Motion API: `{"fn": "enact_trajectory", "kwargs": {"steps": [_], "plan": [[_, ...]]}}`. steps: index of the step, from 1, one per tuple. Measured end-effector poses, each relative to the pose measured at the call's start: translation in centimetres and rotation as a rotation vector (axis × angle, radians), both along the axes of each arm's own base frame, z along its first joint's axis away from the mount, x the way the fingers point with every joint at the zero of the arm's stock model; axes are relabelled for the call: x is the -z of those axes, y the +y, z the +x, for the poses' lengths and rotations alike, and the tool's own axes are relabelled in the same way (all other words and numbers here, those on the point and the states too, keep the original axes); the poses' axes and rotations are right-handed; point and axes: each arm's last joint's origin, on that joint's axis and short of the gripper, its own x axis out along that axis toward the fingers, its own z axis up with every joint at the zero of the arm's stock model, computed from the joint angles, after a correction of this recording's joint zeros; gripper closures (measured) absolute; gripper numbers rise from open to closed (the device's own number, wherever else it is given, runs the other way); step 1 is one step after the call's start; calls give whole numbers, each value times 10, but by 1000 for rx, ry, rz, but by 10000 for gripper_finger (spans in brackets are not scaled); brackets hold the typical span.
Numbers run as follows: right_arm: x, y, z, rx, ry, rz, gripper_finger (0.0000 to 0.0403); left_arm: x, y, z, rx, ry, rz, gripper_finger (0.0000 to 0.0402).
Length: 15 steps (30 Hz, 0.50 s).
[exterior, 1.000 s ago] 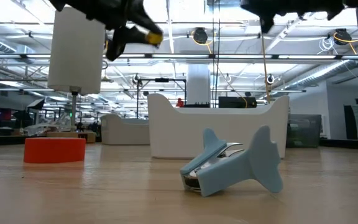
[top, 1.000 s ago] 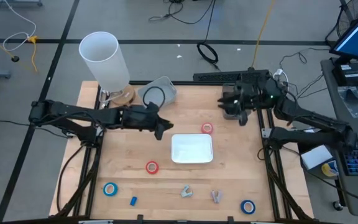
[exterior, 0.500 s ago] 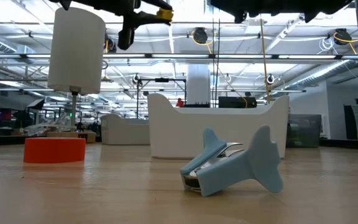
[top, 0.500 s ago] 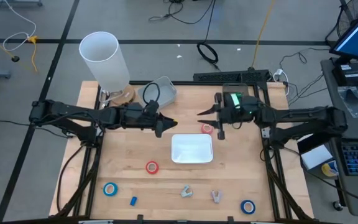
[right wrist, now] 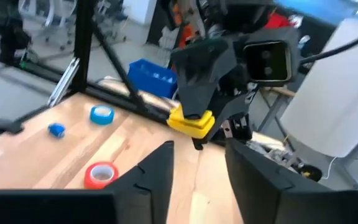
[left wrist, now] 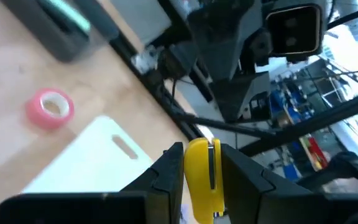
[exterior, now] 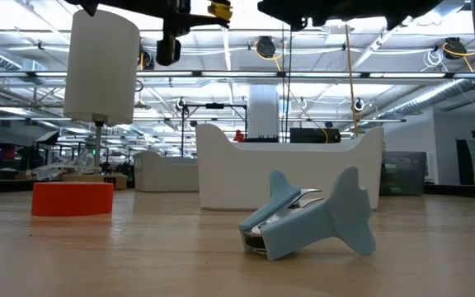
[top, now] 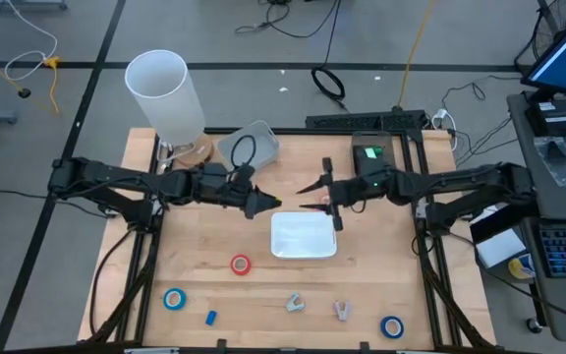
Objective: Pick and place Stapler, Stapler remover, tape
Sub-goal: Put the yellow stapler into the black bin
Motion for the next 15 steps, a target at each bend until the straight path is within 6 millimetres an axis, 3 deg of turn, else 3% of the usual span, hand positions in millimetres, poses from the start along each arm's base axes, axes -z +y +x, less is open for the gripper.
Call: {"fn": "enact_trajectory", "kwargs": {"steps": [7,15], "plan": [[-6,3,18,-24,103,-50,211,10,-3,7,82,40,-83,309],[-14,5,33,-112,166,-31,200,12,-5,8,144,56,-121,309]]}}
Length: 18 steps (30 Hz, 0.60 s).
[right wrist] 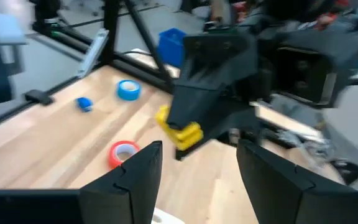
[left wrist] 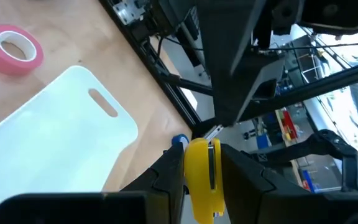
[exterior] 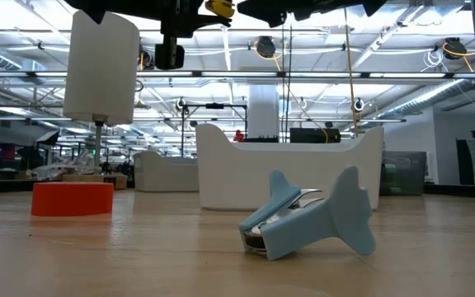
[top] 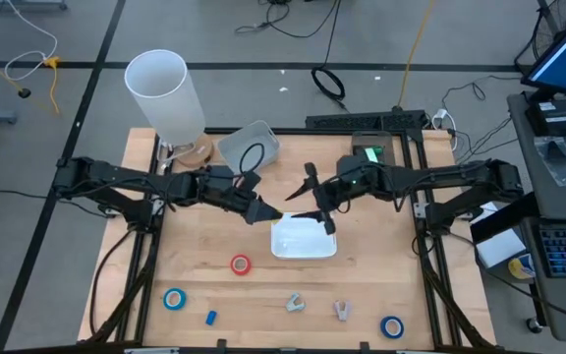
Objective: Pick and place Stapler, Stapler remover, tape
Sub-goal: Put the yellow stapler into the black bin
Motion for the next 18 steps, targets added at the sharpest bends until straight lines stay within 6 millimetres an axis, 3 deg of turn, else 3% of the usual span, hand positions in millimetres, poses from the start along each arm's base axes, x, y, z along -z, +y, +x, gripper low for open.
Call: {"fn": "enact_trajectory", "kwargs": {"steps": [18], "plan": [[8,9,36,-54,49,-10,202,2,-10,-1,35,18,2,309]]}}
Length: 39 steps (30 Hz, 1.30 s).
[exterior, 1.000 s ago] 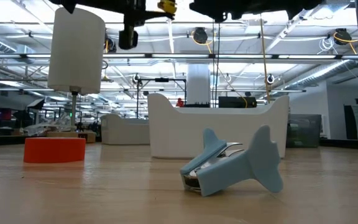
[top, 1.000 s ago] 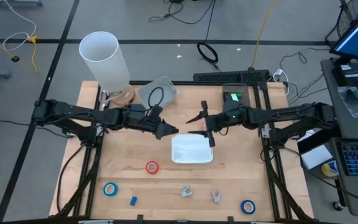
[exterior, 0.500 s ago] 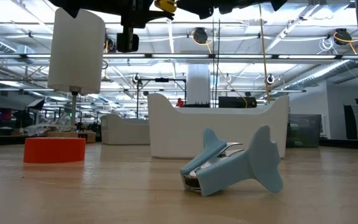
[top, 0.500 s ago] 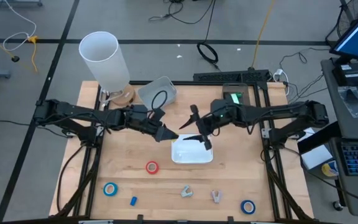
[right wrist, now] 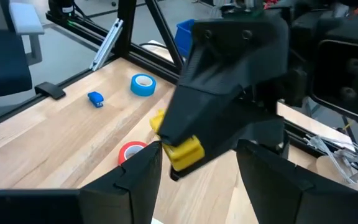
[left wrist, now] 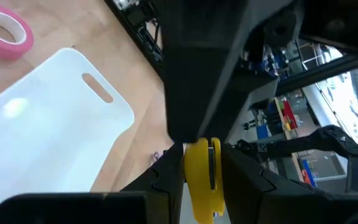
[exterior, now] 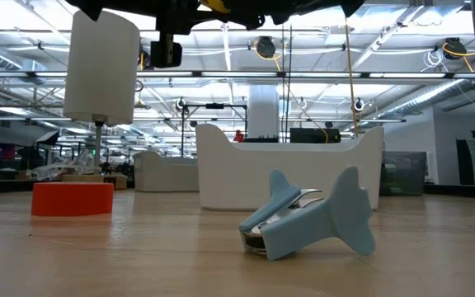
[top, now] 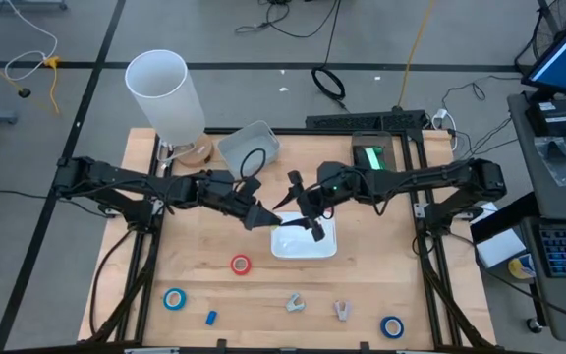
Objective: Pick and place Stapler, Stapler remover, tape
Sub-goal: Put the yellow stapler into the black bin
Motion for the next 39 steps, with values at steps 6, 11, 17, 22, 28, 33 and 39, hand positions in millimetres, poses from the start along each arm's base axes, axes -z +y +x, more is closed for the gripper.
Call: {"fn": "enact_trajectory", "kwargs": {"steps": [6,11,17,22,28,33,39], "plan": [[-1,9,0,-26,-8,-4,206,0,1,0,-11,-1,7,309],[-1,12,-1,-29,0,-6,226,0,1,0,-14,-3,7,309],[-1,12,0,-30,-6,-9,236,0,0,0,-15,-4,4,309],[1,14,1,-35,-11,-22,240,0,0,0,-19,-4,5,309],[7,14,7,-40,-11,-29,274,0,0,0,-20,-3,2,309],[11,15,9,-45,-5,-32,312,2,0,0,-18,18,2,309],[10,15,9,-47,-12,-31,334,2,0,-1,-17,19,6,309]]}}
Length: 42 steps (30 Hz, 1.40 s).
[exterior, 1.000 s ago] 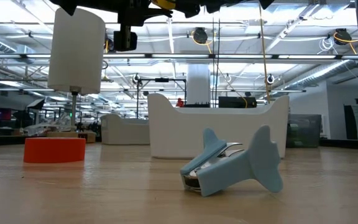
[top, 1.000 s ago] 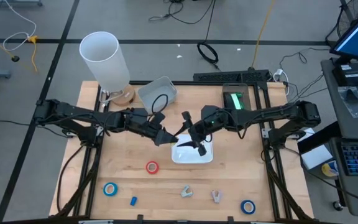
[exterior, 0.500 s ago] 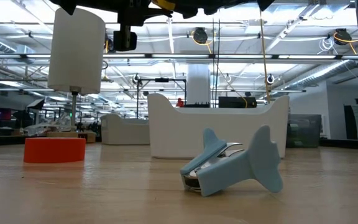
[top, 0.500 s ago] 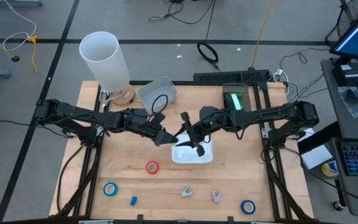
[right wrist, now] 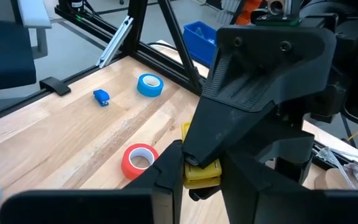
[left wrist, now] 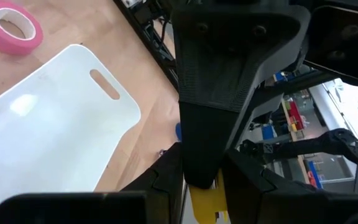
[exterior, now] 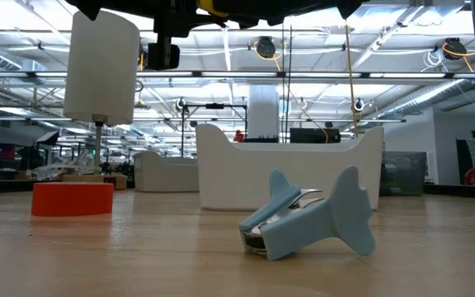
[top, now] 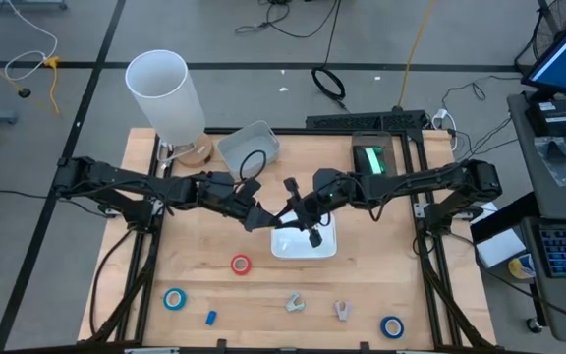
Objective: Pick and place Stapler, Stapler remover, tape
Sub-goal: Put the yellow stapler into the black bin
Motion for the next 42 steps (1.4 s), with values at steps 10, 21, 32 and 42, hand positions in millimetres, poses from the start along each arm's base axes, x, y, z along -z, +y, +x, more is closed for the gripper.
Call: {"fn": "enact_trajectory", "kwargs": {"steps": [10,21,32,42], "plan": [[0,0,0,28,4,-3,336,0,0,0,6,0,14,309],[1,-1,0,54,20,4,336,1,-1,0,20,-9,55,293],[5,-1,-1,89,63,23,338,0,-1,0,44,-31,132,151],[1,-3,-17,164,160,-37,338,5,1,-2,33,22,178,116]]}}
